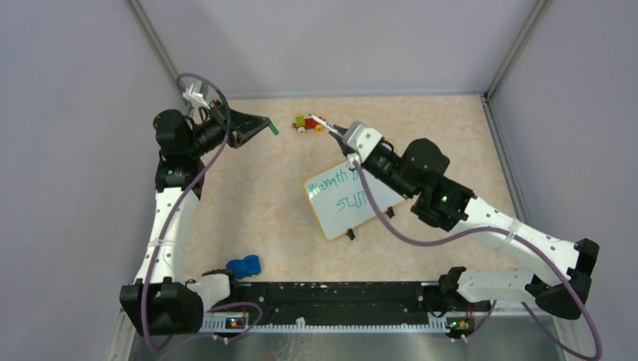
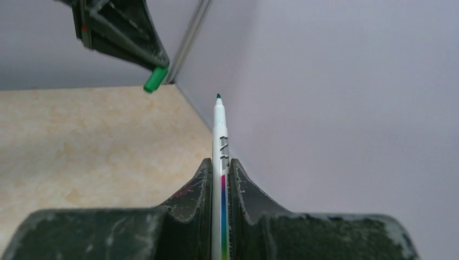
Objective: Write a sentence on the whiteboard
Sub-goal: Insert the whiteboard marker without the cap into the pen cap.
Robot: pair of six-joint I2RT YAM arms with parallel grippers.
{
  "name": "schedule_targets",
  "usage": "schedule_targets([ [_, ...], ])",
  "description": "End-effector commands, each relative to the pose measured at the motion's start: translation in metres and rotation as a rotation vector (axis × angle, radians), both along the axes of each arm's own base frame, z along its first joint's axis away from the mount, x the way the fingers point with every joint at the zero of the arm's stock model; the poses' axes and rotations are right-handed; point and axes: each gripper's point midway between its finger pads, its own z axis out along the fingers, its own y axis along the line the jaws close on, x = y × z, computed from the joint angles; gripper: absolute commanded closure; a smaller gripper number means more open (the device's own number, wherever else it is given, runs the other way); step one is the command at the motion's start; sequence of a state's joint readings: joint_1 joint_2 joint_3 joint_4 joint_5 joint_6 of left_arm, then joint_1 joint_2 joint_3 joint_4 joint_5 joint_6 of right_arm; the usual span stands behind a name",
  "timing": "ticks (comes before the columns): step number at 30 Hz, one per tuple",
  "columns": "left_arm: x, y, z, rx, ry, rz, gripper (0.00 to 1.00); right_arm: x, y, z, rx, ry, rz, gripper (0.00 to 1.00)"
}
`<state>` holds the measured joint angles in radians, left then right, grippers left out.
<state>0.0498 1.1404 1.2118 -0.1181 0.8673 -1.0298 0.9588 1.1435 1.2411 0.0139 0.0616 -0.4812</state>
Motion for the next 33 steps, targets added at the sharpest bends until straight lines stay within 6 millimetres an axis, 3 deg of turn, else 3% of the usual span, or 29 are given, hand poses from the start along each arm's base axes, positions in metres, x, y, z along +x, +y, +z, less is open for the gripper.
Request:
schedule_targets([
  [1,-0.035,-0.012,0.012,-0.323,0.097,-0.219,1.0,-0.018,-0.017,0.06,0.072,-0.411,-0.143,1.0],
  [4,-0.039,-0.011,0.01,-0.292,0.077,-0.211,1.0,-0.034,-0.007,0.047,-0.003,-0.522,-0.144,1.0],
  [15,-0.059,-0.013,-0.001,-0.346,0.15,-0.235,1.0,-0.056,0.013,-0.003,-0.242,-0.727,-0.148,1.0],
  [21,-0.066,-0.014,0.007,-0.305,0.077,-0.248,1.0,-0.08,0.031,-0.022,-0.338,-0.835,-0.123,1.0],
  [33,-0.067,-0.014,0.013,-0.31,0.057,-0.233,1.0,-0.077,0.05,-0.041,-0.482,-0.79,-0.207,1.0],
])
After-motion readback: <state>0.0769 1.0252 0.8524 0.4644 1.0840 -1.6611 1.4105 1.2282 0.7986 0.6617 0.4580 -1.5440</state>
